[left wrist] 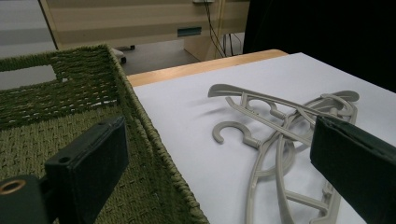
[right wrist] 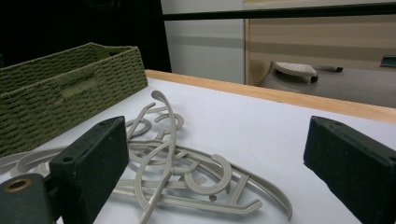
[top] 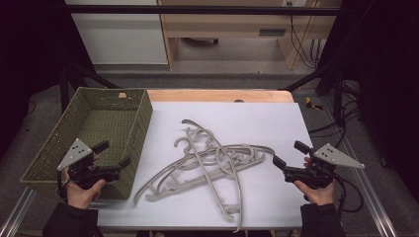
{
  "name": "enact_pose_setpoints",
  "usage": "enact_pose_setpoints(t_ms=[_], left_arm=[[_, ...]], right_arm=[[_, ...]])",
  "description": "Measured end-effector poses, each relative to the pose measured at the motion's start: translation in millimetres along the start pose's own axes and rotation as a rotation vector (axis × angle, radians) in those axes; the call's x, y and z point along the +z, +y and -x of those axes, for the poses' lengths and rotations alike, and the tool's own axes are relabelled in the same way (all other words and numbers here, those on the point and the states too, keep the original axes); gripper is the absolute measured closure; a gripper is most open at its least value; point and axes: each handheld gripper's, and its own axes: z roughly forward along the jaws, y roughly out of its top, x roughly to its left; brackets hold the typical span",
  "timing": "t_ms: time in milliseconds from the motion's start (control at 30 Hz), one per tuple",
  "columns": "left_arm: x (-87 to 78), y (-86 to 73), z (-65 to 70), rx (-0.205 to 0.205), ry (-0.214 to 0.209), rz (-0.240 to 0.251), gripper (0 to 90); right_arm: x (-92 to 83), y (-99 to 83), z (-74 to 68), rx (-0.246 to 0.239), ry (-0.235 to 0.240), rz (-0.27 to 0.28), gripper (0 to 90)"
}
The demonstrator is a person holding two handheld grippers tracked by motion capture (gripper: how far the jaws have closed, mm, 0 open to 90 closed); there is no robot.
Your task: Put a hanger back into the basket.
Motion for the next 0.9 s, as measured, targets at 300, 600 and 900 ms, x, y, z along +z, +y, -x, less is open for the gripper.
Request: enact_pose_setpoints(t_ms=[300, 600, 900], left_arm=[[-1.5, -0.4, -1.3, -0.008, -0.011, -0.005, 4.2], [0.2, -1.4, 0.2, 0.009, -0.006, -0.023, 4.2], [-1.4, -0.9, 0.1, 0.011, -0.005, -0.023, 4.2]], right_arm=[[-0.4, 5.7, -10.2, -0.011, -0.035, -0.035, 8.1], [25.0, -3.6, -34.2, -0.017, -0.011, -0.18, 11.2], [48.8, -20.1, -51.1, -0.017, 0.016, -0.31, 15.1]])
